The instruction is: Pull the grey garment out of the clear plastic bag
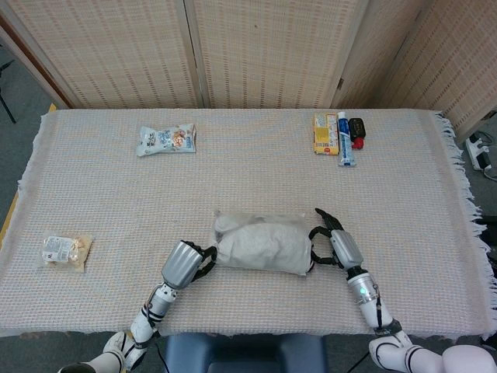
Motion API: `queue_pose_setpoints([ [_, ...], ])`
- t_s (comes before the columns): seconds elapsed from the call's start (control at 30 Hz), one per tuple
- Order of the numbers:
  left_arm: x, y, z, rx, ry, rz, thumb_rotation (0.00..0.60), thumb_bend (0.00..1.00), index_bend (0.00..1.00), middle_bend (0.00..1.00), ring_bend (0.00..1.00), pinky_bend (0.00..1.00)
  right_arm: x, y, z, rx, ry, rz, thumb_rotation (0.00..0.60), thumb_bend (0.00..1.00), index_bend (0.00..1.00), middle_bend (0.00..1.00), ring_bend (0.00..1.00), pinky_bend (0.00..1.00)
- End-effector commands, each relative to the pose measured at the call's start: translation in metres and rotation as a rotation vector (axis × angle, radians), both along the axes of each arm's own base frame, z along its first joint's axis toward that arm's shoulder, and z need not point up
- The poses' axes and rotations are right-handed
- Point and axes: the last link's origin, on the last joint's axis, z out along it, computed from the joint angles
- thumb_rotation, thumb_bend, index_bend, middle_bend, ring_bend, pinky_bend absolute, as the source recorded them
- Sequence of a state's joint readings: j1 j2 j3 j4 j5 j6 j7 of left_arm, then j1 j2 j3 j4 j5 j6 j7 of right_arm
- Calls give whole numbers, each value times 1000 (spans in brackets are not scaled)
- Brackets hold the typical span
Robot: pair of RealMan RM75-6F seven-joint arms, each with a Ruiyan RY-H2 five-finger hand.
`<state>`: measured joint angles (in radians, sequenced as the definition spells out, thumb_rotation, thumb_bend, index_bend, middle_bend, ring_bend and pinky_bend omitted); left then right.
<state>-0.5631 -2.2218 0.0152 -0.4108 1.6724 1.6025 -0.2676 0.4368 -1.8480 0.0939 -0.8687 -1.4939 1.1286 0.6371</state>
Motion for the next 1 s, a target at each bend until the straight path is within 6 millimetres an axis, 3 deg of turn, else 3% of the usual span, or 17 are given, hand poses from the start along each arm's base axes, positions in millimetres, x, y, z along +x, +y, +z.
queue_pose_setpoints([
  [0.03, 0, 1, 1, 3, -1, 1, 600, 596, 790, 1000, 1000, 1000, 3, 2, -4, 12, -19, 0, 600, 307, 479, 30, 0, 0],
  [0.17, -1, 2, 2, 5, -7, 4, 600, 600, 790, 1000, 1000, 1000, 8, 3, -8, 22, -45, -5, 600, 347, 503, 38, 0, 0],
  [0.4, -2, 3, 5, 12, -4, 5, 600, 611, 791, 1000, 1000, 1000, 17, 1, -13, 36, -72, 0, 600, 505, 667, 90, 0, 0],
  [0.7, -6, 7, 10, 32, 12, 18, 600, 616, 792, 1000, 1000, 1000, 8, 4, 13, -29, 40, 43, 600, 512, 687, 95, 0, 0],
  [1.0, -15, 12, 20, 72, 53, 22, 600, 623, 793, 1000, 1000, 1000, -13, 4, 45, -76, 119, 14, 600, 512, 687, 95, 0, 0],
])
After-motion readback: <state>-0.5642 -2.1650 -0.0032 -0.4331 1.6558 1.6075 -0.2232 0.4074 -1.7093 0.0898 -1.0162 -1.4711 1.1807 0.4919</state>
